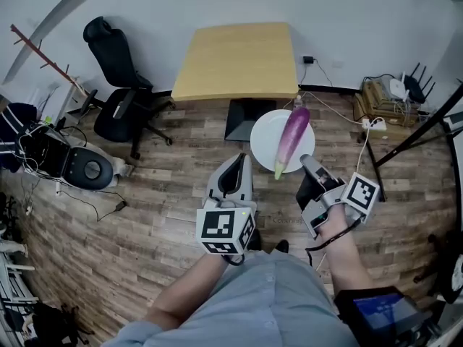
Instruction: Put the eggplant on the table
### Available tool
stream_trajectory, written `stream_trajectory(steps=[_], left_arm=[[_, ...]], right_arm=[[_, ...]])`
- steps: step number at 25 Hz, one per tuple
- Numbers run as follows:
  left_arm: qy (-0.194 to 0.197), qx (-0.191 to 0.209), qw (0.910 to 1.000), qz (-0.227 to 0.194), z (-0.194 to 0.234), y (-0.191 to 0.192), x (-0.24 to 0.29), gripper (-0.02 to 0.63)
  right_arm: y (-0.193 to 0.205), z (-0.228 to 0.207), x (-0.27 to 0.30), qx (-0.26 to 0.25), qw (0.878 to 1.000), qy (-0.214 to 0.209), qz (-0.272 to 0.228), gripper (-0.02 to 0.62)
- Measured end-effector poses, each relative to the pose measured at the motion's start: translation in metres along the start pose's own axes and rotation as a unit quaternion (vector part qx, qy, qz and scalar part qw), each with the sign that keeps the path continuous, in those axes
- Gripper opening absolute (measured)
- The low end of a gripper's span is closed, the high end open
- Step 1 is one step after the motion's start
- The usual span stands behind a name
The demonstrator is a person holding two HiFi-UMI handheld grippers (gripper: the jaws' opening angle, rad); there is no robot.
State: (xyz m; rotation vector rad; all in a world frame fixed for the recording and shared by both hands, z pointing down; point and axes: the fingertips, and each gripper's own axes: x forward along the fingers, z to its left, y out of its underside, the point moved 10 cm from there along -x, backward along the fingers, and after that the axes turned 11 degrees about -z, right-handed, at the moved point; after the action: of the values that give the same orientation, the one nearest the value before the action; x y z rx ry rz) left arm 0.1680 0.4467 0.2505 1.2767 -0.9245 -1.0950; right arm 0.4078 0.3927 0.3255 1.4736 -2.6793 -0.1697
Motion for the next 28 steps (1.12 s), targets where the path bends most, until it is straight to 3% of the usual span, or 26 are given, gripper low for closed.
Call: stream_trajectory(steps=[11, 17, 28], left_arm=[[-0.047, -0.012, 0.9988, 0.01, 0.0, 0.016, -0.007, 0.006], [-0.062, -0.023, 0.9978, 0.013, 0.047, 0.022, 0.02, 0.006], [-0.053, -0.014, 0.9984, 0.009, 0.146, 0.019, 0.074, 0.006]], right_arm=[[-0.003, -0.015, 0.014, 0.006, 0.999, 0.003, 0.045, 0.011], [0.009, -0.019, 0.065, 0.016, 0.998, 0.004, 0.056, 0.009], [0.034, -0.015, 0.176, 0.02, 0.999, -0.013, 0.044, 0.011]])
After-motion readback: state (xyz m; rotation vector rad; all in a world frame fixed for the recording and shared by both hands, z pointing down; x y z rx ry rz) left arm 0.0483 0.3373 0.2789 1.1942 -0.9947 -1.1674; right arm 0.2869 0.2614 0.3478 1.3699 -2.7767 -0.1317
